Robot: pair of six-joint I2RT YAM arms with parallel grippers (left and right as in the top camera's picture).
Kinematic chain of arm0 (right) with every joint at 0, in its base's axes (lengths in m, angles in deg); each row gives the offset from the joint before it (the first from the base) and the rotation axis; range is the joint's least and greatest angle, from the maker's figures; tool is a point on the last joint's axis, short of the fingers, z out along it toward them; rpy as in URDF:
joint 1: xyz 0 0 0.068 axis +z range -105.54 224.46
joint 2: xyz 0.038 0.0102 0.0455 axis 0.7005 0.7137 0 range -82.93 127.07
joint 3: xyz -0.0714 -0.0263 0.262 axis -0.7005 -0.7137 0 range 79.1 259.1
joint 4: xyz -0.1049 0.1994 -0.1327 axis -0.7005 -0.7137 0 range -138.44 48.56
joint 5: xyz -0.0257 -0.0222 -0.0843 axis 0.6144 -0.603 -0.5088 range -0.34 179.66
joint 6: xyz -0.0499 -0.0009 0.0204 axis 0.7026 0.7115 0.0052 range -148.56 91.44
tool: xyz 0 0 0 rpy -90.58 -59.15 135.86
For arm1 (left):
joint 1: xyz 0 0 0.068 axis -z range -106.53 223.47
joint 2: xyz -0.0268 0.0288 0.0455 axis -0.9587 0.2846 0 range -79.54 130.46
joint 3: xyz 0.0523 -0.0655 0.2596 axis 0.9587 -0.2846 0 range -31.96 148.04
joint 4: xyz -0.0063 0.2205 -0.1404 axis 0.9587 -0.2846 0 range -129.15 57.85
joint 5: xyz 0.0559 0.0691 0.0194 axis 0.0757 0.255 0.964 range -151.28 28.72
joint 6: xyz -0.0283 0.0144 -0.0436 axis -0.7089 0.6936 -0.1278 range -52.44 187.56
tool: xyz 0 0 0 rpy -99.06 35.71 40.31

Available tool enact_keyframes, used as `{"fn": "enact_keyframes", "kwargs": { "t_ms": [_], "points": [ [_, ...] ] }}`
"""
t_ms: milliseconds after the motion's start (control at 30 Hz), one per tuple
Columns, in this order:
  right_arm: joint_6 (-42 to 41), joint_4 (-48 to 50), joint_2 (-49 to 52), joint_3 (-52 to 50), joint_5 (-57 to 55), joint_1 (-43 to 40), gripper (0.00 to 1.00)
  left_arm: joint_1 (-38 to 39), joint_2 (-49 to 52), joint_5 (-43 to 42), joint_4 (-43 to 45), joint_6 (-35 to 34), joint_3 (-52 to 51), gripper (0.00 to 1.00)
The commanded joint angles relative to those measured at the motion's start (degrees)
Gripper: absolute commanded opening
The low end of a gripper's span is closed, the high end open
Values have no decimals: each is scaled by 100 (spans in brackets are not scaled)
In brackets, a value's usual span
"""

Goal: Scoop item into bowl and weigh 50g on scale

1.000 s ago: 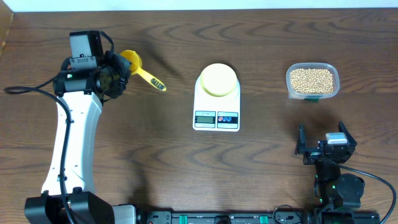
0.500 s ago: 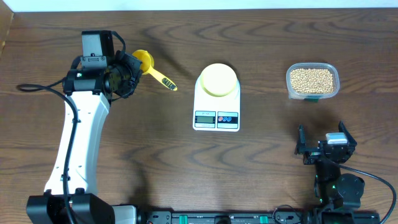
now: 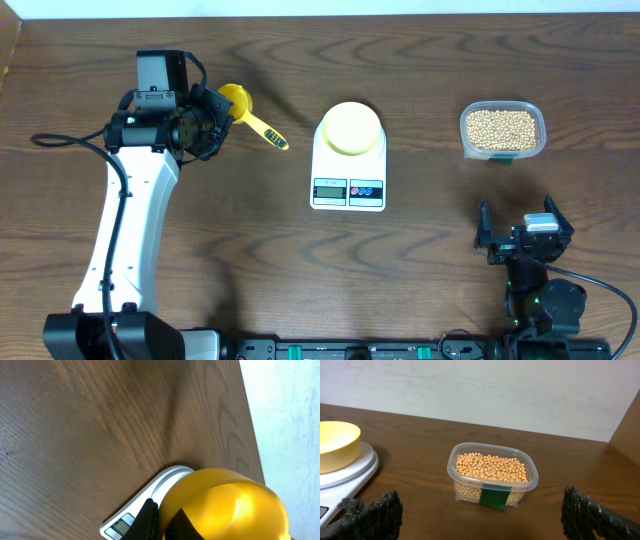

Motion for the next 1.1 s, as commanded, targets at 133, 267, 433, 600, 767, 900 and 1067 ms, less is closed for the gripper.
{"fn": "enact_keyframes", "kwargs": {
  "t_ms": [133,267,433,600,767,900,1067],
  "points": [
    [-63,-22,-39,-9,33,37,99,59,-44,2,-229,-52,20,8],
    [-61,-22,-37,-9,33,37,99,61,-44,260,-507,-59,20,8],
    [-63,-20,-37,-9,33,37,99,74,-44,258,-466,-232,20,8],
    [-63,-22,-37,-9,33,37,99,240,-59,262,-492,-271,20,7],
    [-63,-22,-37,-9,33,37,99,424,-219,520,-540,-269,20,7],
    [-63,-22,-39,-9,33,37,99,529,-483,734,-476,-306,20,7],
    [-149,136,-37,-9,197,37,99,699,-638,1060,-487,-817,20,7]
  ]
}}
